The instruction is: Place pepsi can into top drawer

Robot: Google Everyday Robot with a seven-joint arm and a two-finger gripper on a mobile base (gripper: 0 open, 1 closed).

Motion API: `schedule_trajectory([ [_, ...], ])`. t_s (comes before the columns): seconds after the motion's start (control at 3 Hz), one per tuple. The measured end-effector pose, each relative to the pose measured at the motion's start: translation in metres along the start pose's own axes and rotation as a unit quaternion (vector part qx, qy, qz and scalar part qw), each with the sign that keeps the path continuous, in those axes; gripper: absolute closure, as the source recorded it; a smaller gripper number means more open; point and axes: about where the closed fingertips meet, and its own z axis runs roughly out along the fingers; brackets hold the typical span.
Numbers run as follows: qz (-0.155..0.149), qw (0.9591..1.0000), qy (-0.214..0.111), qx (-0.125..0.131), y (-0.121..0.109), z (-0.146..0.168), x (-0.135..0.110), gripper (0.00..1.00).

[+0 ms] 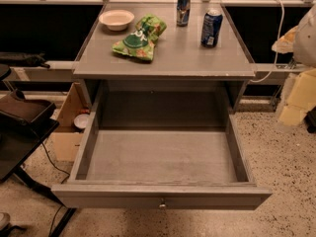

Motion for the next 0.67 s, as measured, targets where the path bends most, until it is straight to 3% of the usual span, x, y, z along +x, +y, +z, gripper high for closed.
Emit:
schedule_trajectory([
  [0.33, 0.0, 1.0, 0.0, 0.0, 0.0, 0.0, 0.0, 0.0],
  [0.67, 0.019, 0.9986, -0.05, 0.001, -0.031, 0.012, -0.004, 0.0],
])
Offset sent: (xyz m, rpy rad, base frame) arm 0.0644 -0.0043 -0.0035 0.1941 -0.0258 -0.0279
